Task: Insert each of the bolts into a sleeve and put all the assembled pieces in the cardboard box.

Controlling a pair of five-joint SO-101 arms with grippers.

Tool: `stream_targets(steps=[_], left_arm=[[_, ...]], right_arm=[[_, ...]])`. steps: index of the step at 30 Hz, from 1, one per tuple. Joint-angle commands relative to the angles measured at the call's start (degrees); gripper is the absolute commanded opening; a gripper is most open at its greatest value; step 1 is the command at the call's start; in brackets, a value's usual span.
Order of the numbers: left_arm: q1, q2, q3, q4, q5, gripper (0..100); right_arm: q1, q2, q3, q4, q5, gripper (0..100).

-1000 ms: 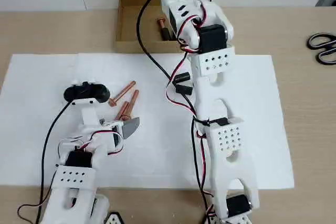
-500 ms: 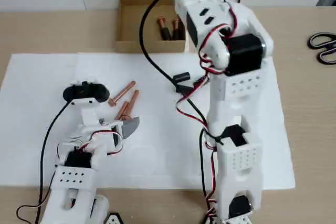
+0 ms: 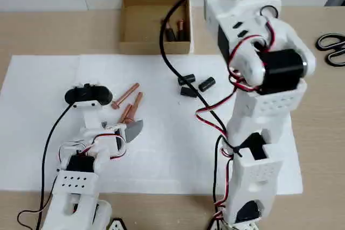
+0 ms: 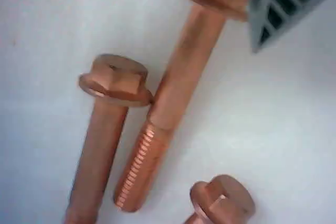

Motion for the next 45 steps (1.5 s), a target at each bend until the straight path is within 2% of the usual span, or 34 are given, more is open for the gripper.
stream_targets(steps=[1, 6, 11, 18, 22, 30, 35, 40, 45], left_arm=[[-0.26, -0.97, -0.13, -1.32, -0.18, 36], [-0.26, -0.97, -0.13, -1.32, -0.18, 36], [-0.26, -0.97, -0.13, -1.32, -0.18, 36], [-0.26, -0.97, -0.13, -1.32, -0.18, 36], [-0.26, -0.97, -0.13, -1.32, -0.18, 36], [0.0, -0.97, -0.13, -1.41, -0.35, 36], [0.18, -0.97, -0.13, -1.05, -0.35, 36], [-1.23, -0.97, -4.0, 5.27, -0.44, 36], [-8.18, -0.62, -18.42, 22.24, -0.53, 36]], right_arm=[[0.84, -2.59, -1.76, 0.48, 0.18, 15.1], [0.92, -2.42, -1.05, 0.66, 0.18, 15.1], [0.84, -2.59, 6.33, 0.66, 0.44, 15.1], [0.75, -4.09, 24.18, 0.75, 0.53, 15.1], [0.4, -11.82, 35.34, 0.75, 0.53, 15.1], [-2.59, -26.33, 68.4, 0.22, 0.53, 15.1], [-0.13, -26.42, 78.07, -0.22, 0.53, 15.2], [1.98, -22.46, 80.44, -1.89, 1.76, 15.3], [-0.13, -18.33, 80.26, -1.98, 14.07, 15.1]])
